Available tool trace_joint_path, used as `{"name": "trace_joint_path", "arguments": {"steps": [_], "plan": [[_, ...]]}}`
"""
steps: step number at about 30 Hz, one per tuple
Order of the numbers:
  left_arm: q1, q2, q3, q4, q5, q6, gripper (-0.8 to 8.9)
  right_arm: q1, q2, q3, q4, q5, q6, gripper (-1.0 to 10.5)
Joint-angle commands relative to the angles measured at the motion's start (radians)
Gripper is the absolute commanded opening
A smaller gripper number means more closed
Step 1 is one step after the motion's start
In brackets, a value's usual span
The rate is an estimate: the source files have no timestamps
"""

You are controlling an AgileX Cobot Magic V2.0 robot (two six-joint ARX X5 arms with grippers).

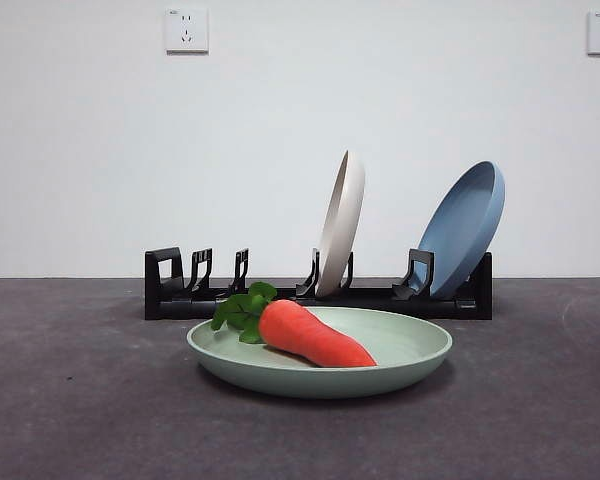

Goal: Take the green plate from the plate rack,put the plate on the table,take the carrot from the table,put the carrot in the plate

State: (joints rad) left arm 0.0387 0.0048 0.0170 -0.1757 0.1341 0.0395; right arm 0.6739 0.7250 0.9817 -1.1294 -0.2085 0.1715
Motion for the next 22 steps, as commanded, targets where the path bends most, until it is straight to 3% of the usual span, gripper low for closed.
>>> {"name": "trace_joint_path", "arguments": {"steps": [1,10,12,16,20,22], "plan": [[0.002,-0.003,-0.013,0.003,-0.001,-0.011,-0.03,0.002,-0.001,-0.005,0.004,0.002,-0.004,0.0],[0.002,-0.003,-0.013,0.003,-0.001,-0.011,-0.03,0.002,-0.001,-0.005,0.004,0.002,-0.006,0.0],[0.002,-0.003,-0.013,0.003,-0.001,-0.011,-0.03,-0.016,-0.013,-0.005,0.014,0.033,-0.074,0.0],[0.002,-0.003,-0.013,0.003,-0.001,-0.011,-0.03,-0.132,-0.073,-0.023,0.151,0.075,-0.148,0.0],[0.002,-0.003,-0.013,0.003,-0.001,-0.011,-0.03,-0.324,-0.163,-0.096,0.358,-0.021,-0.148,0.0],[0.002,-0.003,-0.013,0.003,-0.001,-0.011,-0.03,-0.407,-0.210,-0.153,0.435,-0.025,-0.149,0.0]]}}
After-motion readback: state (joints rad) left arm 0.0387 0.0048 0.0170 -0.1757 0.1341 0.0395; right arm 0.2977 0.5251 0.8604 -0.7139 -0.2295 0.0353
